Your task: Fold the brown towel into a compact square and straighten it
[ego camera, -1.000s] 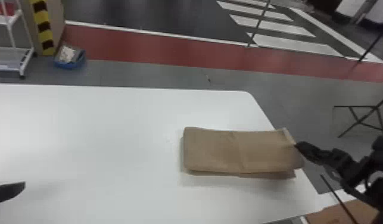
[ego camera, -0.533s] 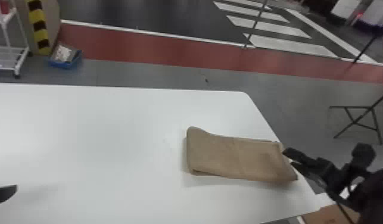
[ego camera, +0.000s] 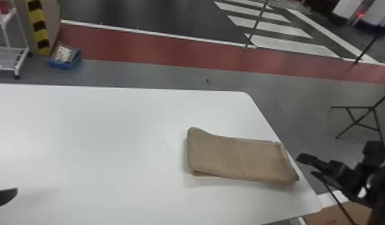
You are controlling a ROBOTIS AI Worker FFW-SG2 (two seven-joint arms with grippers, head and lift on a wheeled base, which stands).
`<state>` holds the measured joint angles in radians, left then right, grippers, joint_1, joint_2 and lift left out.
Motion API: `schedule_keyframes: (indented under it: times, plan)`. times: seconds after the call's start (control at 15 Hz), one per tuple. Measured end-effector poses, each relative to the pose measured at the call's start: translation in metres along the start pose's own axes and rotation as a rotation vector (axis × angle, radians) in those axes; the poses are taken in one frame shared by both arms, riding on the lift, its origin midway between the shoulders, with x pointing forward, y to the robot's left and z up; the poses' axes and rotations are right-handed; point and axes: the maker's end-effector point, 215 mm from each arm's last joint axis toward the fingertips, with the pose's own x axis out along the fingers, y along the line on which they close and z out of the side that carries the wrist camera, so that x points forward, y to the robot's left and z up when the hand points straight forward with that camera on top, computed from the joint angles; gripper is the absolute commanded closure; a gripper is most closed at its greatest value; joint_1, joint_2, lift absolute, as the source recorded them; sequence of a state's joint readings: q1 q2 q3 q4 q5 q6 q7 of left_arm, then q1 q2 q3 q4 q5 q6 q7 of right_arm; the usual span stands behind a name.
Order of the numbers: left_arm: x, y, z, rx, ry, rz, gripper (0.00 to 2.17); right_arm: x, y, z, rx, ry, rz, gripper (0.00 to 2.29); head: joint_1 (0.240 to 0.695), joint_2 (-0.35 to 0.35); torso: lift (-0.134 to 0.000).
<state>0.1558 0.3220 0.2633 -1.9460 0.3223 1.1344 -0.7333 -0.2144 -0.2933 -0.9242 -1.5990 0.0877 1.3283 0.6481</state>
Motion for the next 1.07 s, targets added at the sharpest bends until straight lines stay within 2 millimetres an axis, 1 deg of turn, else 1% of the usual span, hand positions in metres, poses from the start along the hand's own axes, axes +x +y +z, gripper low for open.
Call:
schedule_keyframes:
  times: [0.13, 0.4, 0.53, 0.6, 0.73, 0.8, 0.93, 1.0, 1.07]
  plan:
    - [0.001, 0.000, -0.001, -0.001, 0.001, -0.001, 0.08, 0.006, 0.001, 0.000, -0.037, 0.016, -0.024, 0.29, 0.695, -0.350, -0.124]
    - [0.001, 0.000, -0.001, -0.002, 0.001, 0.002, 0.08, 0.016, 0.017, 0.002, -0.077, 0.029, -0.023, 0.32, 0.695, -0.350, -0.124]
    - [0.000, 0.001, -0.002, -0.001, 0.003, 0.003, 0.08, 0.022, 0.021, -0.001, -0.108, 0.047, -0.045, 0.35, 0.695, -0.350, -0.124]
    - [0.000, 0.001, -0.002, -0.001, 0.004, 0.003, 0.08, 0.025, 0.021, -0.003, -0.122, 0.055, -0.054, 0.44, 0.695, -0.350, -0.124]
    - [-0.001, 0.000, -0.004, 0.001, 0.006, 0.002, 0.08, 0.030, 0.024, -0.006, -0.146, 0.064, -0.062, 0.49, 0.695, -0.350, -0.124]
    - [-0.001, -0.001, -0.005, 0.002, 0.007, 0.002, 0.08, 0.032, 0.026, -0.008, -0.152, 0.069, -0.062, 0.59, 0.695, -0.350, -0.124]
    - [-0.003, -0.002, -0.006, 0.005, 0.008, 0.002, 0.08, 0.035, 0.029, -0.012, -0.157, 0.079, -0.060, 0.60, 0.695, -0.350, -0.124]
    - [-0.003, -0.002, -0.007, 0.006, 0.008, 0.002, 0.08, 0.036, 0.030, -0.015, -0.160, 0.083, -0.059, 0.72, 0.695, -0.350, -0.124]
    - [-0.004, -0.003, -0.007, 0.007, 0.008, 0.002, 0.08, 0.037, 0.031, -0.018, -0.162, 0.088, -0.058, 0.77, 0.695, -0.350, -0.124]
